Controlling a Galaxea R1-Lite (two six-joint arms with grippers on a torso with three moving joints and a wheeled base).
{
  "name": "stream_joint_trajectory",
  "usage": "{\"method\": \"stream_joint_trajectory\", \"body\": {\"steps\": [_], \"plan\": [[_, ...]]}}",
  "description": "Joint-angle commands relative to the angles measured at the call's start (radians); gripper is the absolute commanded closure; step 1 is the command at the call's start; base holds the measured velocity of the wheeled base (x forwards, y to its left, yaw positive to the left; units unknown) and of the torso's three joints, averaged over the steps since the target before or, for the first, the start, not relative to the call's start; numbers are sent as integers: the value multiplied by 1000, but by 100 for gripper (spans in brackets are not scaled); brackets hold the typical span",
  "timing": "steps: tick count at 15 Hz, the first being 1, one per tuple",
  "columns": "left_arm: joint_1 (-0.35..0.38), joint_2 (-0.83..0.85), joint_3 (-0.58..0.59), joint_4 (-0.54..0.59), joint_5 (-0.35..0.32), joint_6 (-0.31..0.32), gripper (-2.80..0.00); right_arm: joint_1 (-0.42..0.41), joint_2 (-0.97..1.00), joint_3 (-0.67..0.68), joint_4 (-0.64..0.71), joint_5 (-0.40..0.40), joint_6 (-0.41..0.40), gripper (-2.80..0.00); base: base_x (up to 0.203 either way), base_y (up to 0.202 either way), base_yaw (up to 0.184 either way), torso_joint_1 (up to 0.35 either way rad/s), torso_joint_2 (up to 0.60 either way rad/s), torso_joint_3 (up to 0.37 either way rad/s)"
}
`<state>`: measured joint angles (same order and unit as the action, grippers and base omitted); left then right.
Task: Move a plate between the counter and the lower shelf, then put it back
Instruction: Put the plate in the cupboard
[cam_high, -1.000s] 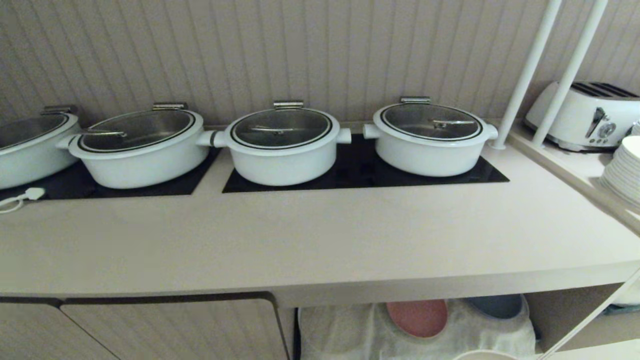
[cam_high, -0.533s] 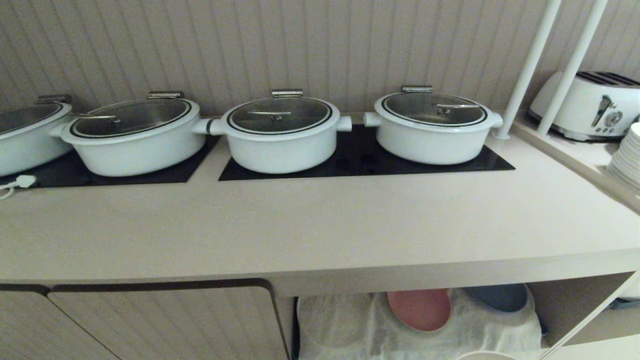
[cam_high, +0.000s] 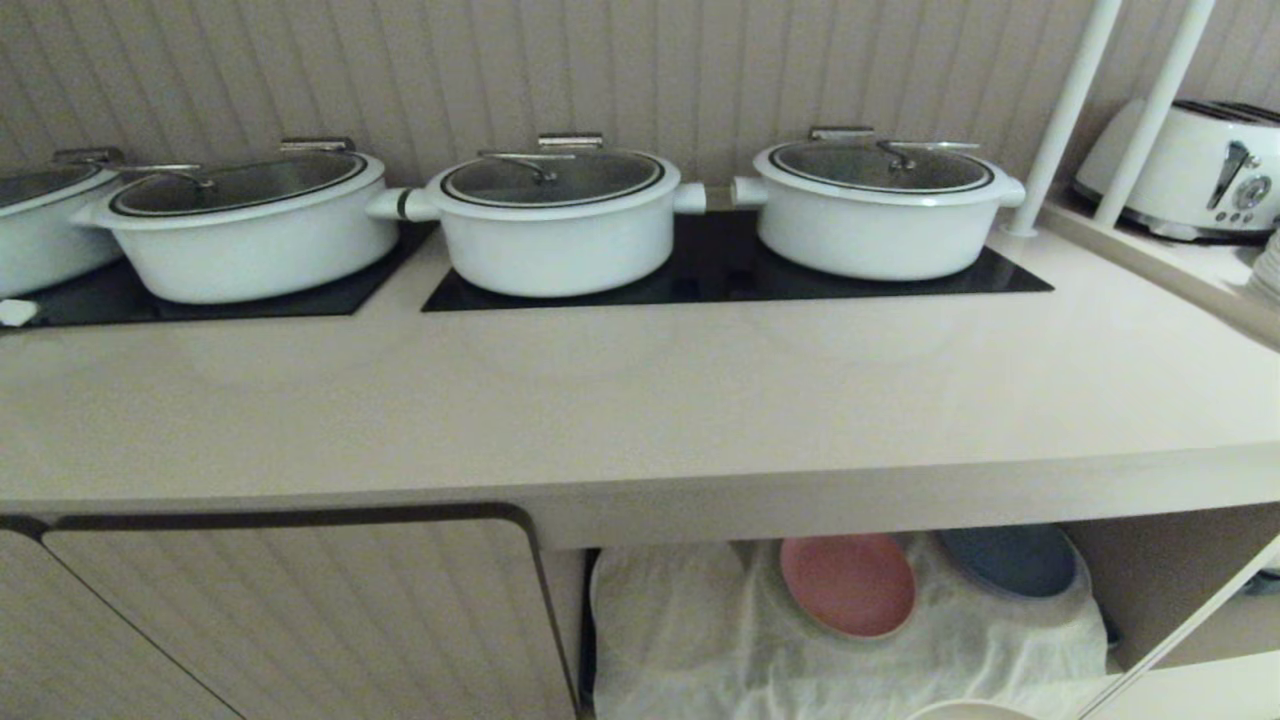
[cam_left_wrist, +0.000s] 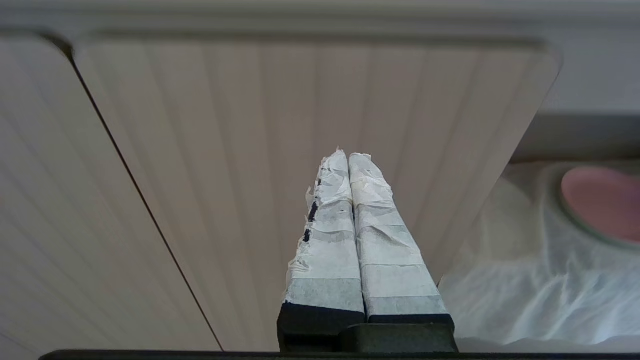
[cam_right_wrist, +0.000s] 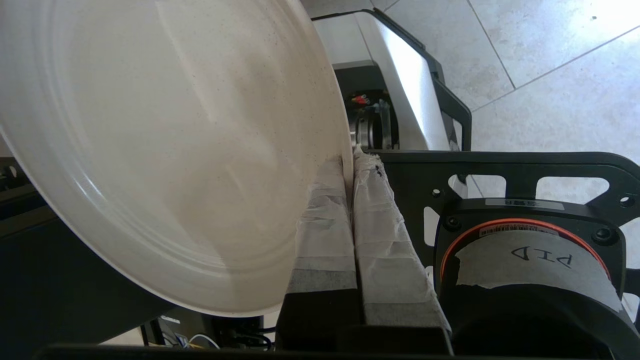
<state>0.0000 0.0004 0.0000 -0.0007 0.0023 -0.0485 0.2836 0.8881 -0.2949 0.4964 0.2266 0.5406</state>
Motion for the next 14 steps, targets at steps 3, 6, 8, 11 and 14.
{"method": "stream_joint_trajectory", "body": {"steps": [3,6,8,11,14], "plan": [[0,0,0,-1,1,-1,0,0,2,10,5,2,4,0,0,0,0,-237,530,290],[0,0,0,-1,1,-1,0,0,0,14,5,2,4,0,0,0,0,-223,509,284],[0,0,0,-1,1,-1,0,0,1,14,5,2,4,0,0,0,0,-209,490,287],[0,0,0,-1,1,-1,0,0,0,15,6,2,4,0,0,0,0,-199,484,287],[0,0,0,-1,1,-1,0,0,-1,15,7,3,4,0,0,0,0,-184,481,291]]}}
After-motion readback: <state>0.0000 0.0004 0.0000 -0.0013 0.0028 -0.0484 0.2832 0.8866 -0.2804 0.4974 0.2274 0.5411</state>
